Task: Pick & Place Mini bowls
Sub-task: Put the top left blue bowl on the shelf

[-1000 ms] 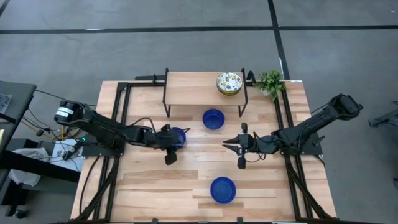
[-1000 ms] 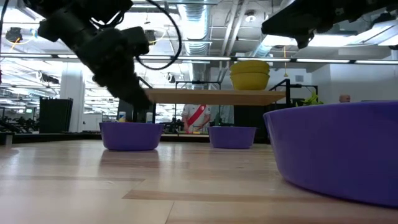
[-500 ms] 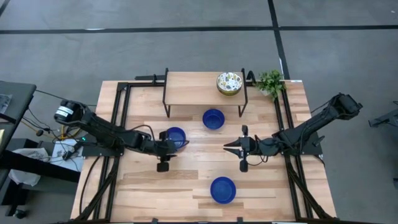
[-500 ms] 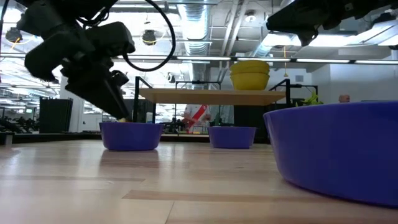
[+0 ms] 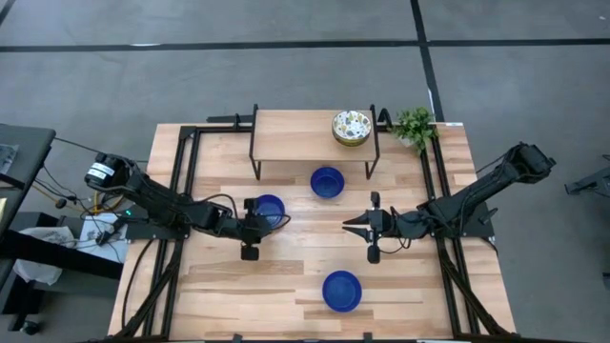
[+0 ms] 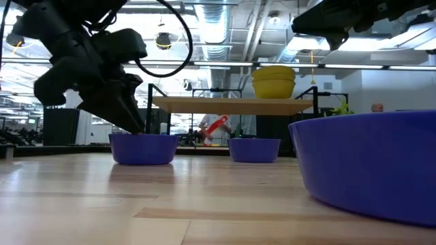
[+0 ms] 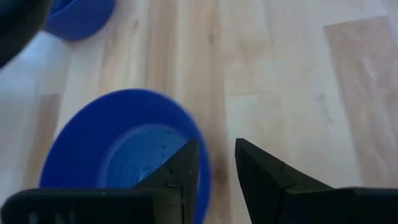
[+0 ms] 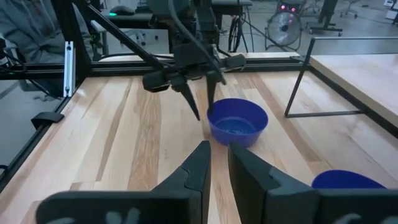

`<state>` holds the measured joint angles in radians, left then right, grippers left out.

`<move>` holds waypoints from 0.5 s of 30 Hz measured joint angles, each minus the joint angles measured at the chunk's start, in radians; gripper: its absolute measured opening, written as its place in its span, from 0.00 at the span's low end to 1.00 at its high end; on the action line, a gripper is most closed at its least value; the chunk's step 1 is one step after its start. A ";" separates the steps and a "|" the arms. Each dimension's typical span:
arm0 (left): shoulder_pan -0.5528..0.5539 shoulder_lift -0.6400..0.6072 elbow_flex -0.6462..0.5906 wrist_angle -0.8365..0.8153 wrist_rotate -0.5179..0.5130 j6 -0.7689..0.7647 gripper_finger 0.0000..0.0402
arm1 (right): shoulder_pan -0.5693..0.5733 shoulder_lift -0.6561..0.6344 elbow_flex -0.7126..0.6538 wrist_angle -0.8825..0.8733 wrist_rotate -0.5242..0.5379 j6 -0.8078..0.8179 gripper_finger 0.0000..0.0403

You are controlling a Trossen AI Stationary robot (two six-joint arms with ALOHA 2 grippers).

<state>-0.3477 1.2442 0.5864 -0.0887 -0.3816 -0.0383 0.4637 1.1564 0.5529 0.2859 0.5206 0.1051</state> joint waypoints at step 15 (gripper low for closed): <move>0.023 0.001 -0.054 0.000 -0.040 -0.021 0.25 | 0.000 0.000 0.000 0.000 0.000 0.000 0.12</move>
<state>-0.3247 1.2449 0.5320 -0.0887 -0.4212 -0.0597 0.4637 1.1564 0.5529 0.2859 0.5209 0.1055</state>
